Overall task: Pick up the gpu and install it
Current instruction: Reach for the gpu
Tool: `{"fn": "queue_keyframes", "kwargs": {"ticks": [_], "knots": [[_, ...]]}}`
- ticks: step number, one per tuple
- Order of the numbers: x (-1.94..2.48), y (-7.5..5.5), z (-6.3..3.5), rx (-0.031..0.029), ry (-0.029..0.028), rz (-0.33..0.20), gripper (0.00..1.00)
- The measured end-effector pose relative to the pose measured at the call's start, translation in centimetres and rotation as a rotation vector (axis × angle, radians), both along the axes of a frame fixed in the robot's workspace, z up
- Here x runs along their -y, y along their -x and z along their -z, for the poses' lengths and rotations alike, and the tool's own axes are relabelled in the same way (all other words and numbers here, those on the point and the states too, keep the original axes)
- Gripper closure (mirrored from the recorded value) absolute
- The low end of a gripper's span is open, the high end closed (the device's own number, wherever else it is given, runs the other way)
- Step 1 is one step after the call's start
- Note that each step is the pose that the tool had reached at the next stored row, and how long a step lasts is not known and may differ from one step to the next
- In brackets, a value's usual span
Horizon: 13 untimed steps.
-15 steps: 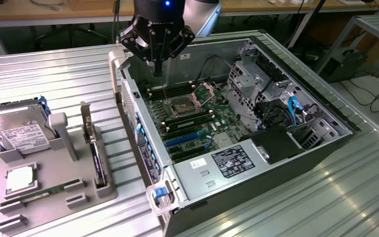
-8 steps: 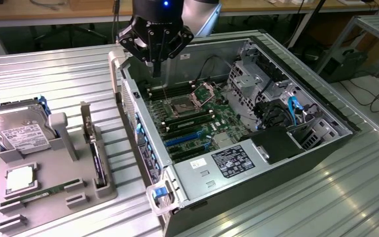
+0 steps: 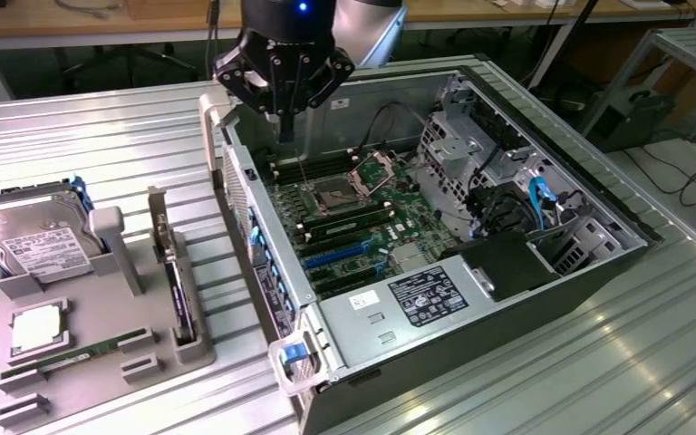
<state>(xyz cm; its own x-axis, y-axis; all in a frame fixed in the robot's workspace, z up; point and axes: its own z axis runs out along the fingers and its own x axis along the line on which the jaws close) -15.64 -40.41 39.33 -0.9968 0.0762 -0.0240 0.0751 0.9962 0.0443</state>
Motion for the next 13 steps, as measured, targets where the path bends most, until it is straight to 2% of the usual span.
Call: {"fn": "queue_keyframes", "kwargs": {"ticks": [13], "knots": [[0.08,0.28,0.0,-0.0002,0.0,0.0,0.89]]}}
